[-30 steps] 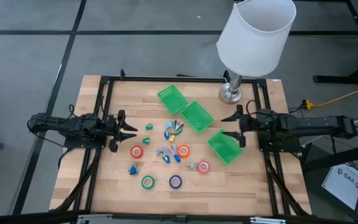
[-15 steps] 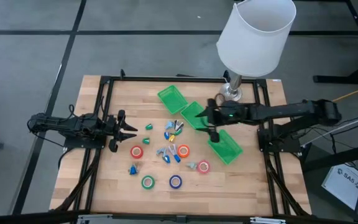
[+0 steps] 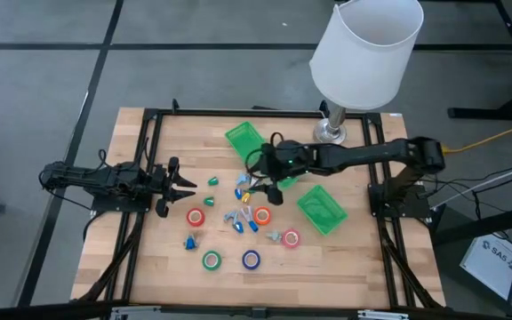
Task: Pick and place Stapler, Stapler remover, tape
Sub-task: Put the orange tape into the middle basket
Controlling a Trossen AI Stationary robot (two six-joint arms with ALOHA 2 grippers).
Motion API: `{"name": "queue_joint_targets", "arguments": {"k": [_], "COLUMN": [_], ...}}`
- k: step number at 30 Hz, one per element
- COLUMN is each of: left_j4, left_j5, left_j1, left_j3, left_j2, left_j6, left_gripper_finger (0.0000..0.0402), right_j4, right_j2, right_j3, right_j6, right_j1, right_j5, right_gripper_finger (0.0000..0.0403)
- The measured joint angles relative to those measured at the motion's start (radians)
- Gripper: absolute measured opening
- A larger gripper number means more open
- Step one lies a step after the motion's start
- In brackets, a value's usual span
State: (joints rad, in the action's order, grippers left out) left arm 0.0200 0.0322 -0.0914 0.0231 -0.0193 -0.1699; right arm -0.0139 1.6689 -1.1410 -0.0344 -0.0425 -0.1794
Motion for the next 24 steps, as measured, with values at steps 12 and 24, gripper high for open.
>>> {"name": "queue_joint_targets", "arguments": {"k": [12, 24], "left_j4": [0.000, 0.000], "left_j5": [0.000, 0.000], "left_j1": [0.000, 0.000], "left_j3": [0.000, 0.000], "left_j2": [0.000, 0.000], "left_j6": [0.000, 0.000], "left_gripper_finger": [0.0107, 0.0107], "right_j4": [0.163, 0.238], "right_j2": [0.073, 0.107], "right_j3": [-0.022, -0.012], "right_j6": [-0.091, -0.236], "right_j1": [0.073, 0.164], "right_j5": [-0.060, 0.109], "right_gripper_finger": [0.0282, 0.0282]}}
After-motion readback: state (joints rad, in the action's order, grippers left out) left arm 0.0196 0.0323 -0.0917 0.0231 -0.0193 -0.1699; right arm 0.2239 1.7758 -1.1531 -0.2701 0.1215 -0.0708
